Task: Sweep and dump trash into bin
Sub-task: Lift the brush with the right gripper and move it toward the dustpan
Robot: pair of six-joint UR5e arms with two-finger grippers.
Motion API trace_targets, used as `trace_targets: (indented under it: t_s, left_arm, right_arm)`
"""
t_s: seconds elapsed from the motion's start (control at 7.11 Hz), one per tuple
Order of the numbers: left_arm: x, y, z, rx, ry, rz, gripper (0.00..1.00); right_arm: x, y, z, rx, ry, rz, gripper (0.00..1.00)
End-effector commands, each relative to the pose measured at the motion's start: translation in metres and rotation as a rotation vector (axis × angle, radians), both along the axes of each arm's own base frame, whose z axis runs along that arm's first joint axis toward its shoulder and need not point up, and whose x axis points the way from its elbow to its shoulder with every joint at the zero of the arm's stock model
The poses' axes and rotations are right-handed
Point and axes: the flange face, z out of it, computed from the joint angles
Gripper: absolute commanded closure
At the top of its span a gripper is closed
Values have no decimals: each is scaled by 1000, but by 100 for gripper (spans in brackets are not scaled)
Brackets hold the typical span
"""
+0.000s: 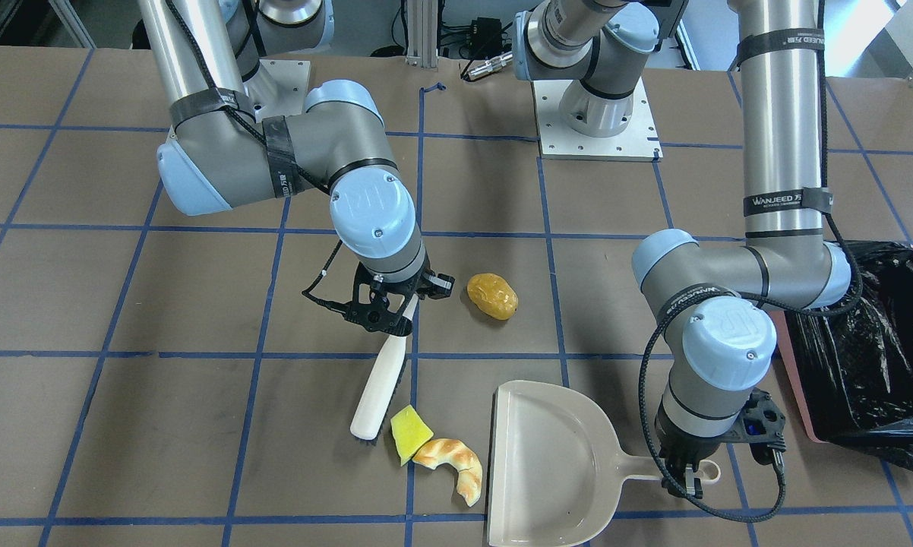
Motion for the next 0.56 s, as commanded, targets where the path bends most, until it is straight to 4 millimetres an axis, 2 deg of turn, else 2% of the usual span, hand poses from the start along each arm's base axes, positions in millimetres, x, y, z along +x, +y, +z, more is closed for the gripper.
trace_targets:
  t_s: [0.0, 0.14, 0.28, 0.42]
  left_arm:
    - [8, -2, 10, -22, -91, -1, 100]
    - [12, -1, 14, -23, -137, 0, 100]
    - [4, 0, 11, -16, -174, 5, 100]
    - [-17, 4, 6, 2, -252, -15, 100]
  right_arm:
    - [10, -6, -15, -19, -1, 0, 100]
    - [13, -10, -24, -29, -7, 4, 100]
    - [15, -12, -28, -37, -17, 6, 100]
    - [15, -13, -28, -37, -19, 9, 100]
